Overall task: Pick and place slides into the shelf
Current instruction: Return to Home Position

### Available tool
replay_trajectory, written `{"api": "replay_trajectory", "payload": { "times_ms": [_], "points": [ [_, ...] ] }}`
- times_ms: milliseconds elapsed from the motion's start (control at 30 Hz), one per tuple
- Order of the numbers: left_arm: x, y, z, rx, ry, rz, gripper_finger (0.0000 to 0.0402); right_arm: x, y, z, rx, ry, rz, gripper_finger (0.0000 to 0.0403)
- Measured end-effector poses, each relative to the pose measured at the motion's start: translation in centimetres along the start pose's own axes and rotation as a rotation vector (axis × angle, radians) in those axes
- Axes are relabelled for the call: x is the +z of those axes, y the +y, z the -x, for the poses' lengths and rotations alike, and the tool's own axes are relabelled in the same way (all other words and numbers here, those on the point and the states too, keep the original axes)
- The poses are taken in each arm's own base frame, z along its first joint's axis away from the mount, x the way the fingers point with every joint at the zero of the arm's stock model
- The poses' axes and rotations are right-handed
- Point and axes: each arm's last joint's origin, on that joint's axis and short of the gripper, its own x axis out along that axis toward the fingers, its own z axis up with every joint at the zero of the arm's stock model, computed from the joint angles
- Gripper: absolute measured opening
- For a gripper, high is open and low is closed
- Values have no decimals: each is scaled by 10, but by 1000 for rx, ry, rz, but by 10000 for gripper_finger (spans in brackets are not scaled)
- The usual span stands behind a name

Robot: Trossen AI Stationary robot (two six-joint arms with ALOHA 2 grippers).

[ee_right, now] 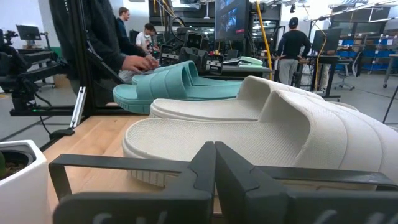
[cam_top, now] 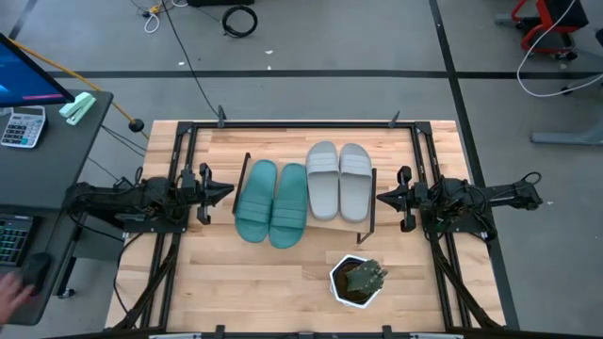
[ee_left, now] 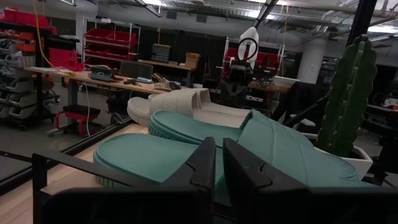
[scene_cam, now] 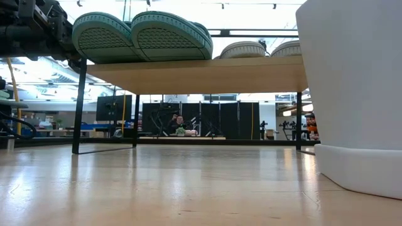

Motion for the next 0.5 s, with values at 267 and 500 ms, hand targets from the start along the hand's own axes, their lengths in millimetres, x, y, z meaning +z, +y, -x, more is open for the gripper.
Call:
{"api": "replay_trajectory", "payload": {
  "times_ms": [267,500],
  "points": [
    [0,0,0,0,0,0,25,0,0,0,0,0,0,14],
    [0,0,0,0,0,0,35,0,0,0,0,0,0,16]
  ]
}}
